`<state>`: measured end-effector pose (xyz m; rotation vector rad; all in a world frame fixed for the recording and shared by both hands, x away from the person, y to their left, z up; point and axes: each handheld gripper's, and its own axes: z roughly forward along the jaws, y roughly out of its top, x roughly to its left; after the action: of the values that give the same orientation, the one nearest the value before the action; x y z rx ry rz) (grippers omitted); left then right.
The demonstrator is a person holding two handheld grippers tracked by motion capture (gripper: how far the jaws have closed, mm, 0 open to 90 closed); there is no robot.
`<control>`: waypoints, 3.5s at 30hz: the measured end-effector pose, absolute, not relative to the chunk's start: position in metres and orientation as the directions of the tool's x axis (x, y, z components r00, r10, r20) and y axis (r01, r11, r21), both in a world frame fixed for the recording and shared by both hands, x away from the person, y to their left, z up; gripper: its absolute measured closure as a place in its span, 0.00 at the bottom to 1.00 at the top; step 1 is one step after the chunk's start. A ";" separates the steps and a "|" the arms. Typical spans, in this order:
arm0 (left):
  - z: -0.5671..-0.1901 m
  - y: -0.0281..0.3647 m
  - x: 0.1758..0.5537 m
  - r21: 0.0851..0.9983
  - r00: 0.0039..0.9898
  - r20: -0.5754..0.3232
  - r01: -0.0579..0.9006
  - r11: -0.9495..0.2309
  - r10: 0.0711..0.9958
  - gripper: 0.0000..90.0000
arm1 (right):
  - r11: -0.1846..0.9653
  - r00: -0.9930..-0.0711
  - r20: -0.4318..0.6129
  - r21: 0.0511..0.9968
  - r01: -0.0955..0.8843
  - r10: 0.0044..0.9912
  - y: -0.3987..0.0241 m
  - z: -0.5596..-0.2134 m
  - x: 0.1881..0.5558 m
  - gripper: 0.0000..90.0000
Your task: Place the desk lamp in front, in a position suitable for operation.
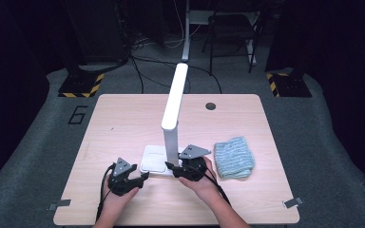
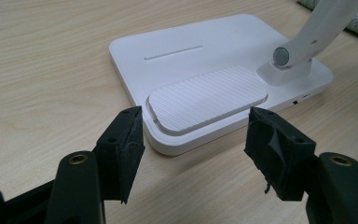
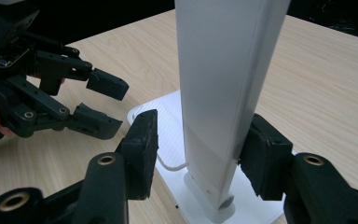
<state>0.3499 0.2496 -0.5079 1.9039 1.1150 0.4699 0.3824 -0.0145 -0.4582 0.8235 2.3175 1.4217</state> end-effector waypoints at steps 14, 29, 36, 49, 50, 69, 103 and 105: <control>-0.509 0.251 0.350 0.819 0.530 -0.094 0.523 -0.237 0.843 0.41 | 0.334 -0.785 0.068 0.880 0.338 0.616 -0.008 -0.454 0.385 0.66; -0.510 0.250 0.351 0.818 0.531 -0.088 0.522 -0.243 0.843 0.41 | 0.361 -0.811 0.029 0.886 0.292 0.585 -0.002 -0.454 0.371 0.77; -0.509 0.250 0.350 0.819 0.530 -0.087 0.521 -0.242 0.844 0.41 | 0.353 -0.814 0.036 0.890 0.290 0.580 -0.002 -0.455 0.367 0.81; -0.509 0.250 0.350 0.820 0.526 -0.087 0.520 -0.239 0.846 0.41 | 0.367 -0.804 0.007 0.887 0.280 0.595 -0.003 -0.454 0.355 0.83; -0.510 0.250 0.350 0.824 0.522 -0.087 0.516 -0.233 0.849 0.41 | 0.369 -0.800 0.003 0.886 0.281 0.601 -0.003 -0.453 0.353 0.83; -0.501 0.252 0.345 0.835 0.529 -0.093 0.504 -0.223 0.844 0.42 | 0.373 -0.839 -0.016 0.900 0.225 0.543 0.004 -0.456 0.326 0.69; -0.439 0.252 0.315 0.889 0.611 -0.121 0.418 -0.189 0.783 0.42 | 0.270 -0.758 0.062 0.913 0.305 0.650 -0.064 -0.471 0.327 0.58; -0.436 0.250 0.311 0.893 0.630 -0.118 0.406 -0.196 0.767 0.42 | 0.265 -0.750 0.066 0.912 0.312 0.658 -0.068 -0.473 0.329 0.58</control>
<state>0.3114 0.2496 -0.4358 1.8189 0.9434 0.4371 0.3285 -0.0676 -0.4731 0.8879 2.2143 1.4804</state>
